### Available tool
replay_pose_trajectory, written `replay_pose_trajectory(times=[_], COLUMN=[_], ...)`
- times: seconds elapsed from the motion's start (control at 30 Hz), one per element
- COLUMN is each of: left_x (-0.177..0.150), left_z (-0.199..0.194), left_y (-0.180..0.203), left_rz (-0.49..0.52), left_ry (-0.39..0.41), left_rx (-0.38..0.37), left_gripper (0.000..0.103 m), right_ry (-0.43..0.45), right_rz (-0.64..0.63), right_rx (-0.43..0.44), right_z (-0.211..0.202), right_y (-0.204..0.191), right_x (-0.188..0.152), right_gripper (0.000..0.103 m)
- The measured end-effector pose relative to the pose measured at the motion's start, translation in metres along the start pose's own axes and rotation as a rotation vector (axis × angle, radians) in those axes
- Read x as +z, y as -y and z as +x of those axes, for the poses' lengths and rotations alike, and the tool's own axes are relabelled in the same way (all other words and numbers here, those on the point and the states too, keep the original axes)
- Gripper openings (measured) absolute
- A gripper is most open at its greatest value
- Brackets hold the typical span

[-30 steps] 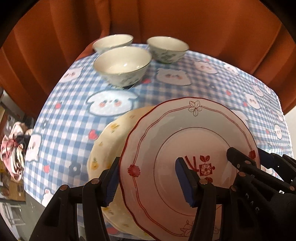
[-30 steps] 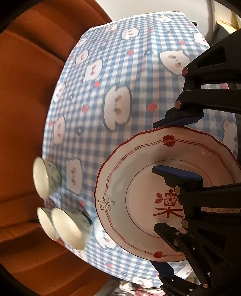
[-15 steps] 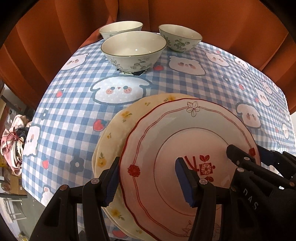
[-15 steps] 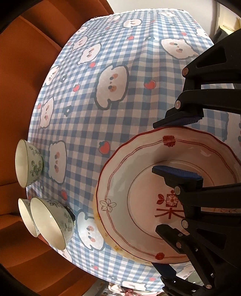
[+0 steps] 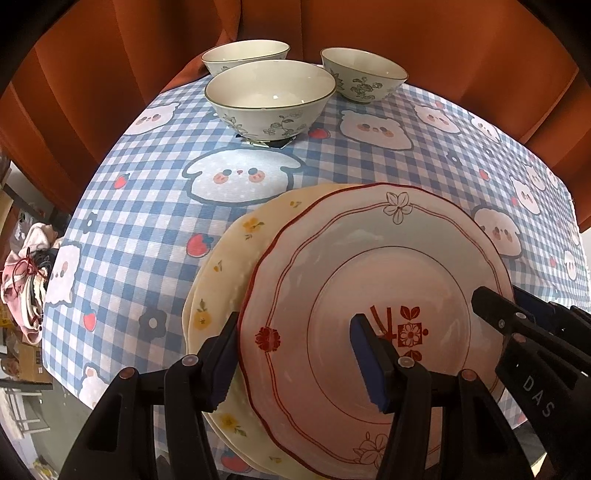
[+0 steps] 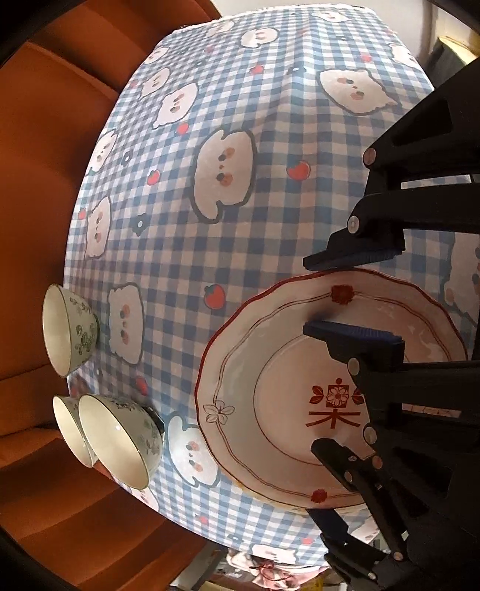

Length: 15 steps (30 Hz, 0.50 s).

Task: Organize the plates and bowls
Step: 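Lower the red-rimmed plate onto the yellow-flower plates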

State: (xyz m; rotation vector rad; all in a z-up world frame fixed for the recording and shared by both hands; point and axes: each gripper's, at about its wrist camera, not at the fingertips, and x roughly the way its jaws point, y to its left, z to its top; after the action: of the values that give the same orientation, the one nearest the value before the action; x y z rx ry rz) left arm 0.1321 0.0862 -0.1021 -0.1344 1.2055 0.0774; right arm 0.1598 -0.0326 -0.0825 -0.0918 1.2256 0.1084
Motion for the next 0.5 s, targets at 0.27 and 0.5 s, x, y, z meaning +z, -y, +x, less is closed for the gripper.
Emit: replay_pose_trajectory(times=[0.27,0.5], left_x=[-0.001,0.000], left_z=[-0.006,-0.002], left_y=[-0.011,-0.010], left_rz=[-0.012,0.021], left_ry=[0.015,0.041], left_rx=[0.056,0.107], left_gripper=[0.059,0.060], right_ry=[-0.018,-0.021], right_rz=[-0.001,-0.007], right_rx=[0.040,0.035], right_z=[0.002,0.010], right_y=[-0.008,-0.018], right_x=[-0.001,0.005], right_gripper=[0.031,0.032])
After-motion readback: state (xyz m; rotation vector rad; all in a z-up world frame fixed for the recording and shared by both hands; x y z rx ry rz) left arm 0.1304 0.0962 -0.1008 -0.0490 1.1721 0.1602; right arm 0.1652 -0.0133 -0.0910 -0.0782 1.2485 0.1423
